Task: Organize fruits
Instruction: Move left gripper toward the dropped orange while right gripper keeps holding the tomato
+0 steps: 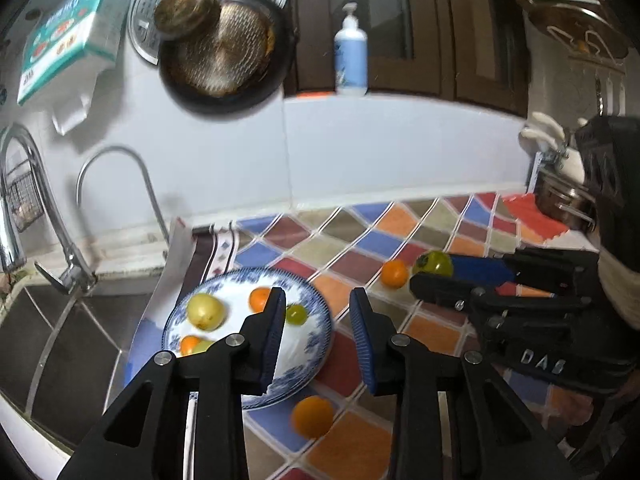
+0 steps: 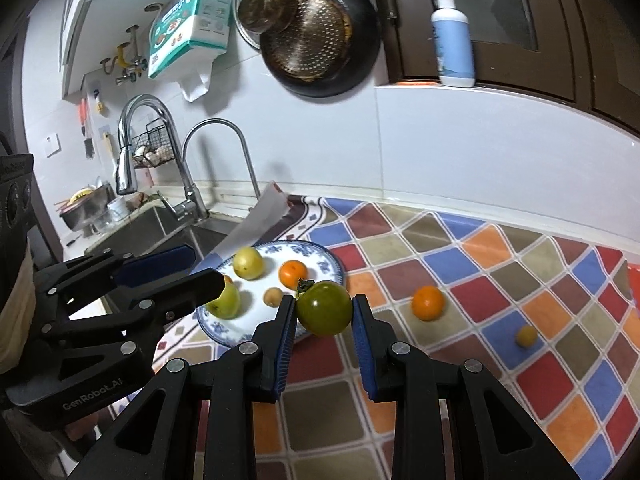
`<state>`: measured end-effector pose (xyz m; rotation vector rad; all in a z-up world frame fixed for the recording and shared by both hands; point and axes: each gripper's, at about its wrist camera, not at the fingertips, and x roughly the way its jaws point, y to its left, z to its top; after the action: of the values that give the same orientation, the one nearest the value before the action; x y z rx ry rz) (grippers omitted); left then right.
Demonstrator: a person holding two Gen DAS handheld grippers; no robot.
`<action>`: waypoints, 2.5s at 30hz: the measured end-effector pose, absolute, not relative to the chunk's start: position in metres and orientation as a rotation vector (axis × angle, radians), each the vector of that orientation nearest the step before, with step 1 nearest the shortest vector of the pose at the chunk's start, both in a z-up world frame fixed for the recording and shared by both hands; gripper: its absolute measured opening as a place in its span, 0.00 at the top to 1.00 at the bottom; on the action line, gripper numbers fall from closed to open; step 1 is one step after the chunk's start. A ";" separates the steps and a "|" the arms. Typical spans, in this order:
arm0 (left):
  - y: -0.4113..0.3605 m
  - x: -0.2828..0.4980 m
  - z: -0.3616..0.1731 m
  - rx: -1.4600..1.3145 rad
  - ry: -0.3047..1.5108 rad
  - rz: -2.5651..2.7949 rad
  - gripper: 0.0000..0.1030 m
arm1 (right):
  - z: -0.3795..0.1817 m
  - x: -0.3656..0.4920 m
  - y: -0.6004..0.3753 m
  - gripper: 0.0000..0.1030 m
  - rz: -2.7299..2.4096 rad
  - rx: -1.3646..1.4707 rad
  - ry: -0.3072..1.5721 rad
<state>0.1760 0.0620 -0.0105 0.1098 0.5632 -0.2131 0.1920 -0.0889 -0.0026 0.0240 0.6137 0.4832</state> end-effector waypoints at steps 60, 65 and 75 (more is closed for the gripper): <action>0.139 0.129 -0.031 -0.015 0.597 -0.011 0.36 | -0.022 0.183 0.001 0.72 0.631 -0.055 0.708; 0.150 0.110 -0.036 -0.026 0.606 0.068 0.36 | -0.029 0.177 0.015 0.72 0.701 -0.074 0.728; 0.172 0.074 -0.055 -0.034 0.658 0.206 0.36 | -0.040 0.162 0.048 0.72 0.821 -0.116 0.752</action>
<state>0.0735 0.1720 -0.0547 -0.0341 0.6585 0.2062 0.1624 0.0476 -0.0402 -0.1158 0.7524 0.8212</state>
